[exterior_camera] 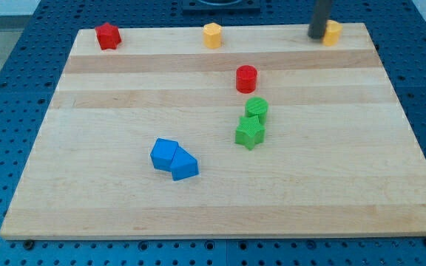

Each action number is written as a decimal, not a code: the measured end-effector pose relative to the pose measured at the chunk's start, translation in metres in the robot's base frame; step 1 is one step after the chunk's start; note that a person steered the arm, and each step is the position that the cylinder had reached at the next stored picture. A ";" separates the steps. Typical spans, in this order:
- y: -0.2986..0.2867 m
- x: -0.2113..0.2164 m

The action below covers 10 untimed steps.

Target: Keep green circle vertically below red star

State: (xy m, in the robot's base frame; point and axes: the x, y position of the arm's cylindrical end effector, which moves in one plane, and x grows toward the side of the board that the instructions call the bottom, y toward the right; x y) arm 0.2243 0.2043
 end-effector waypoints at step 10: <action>-0.143 0.205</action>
State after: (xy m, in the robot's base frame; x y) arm 0.4296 0.0609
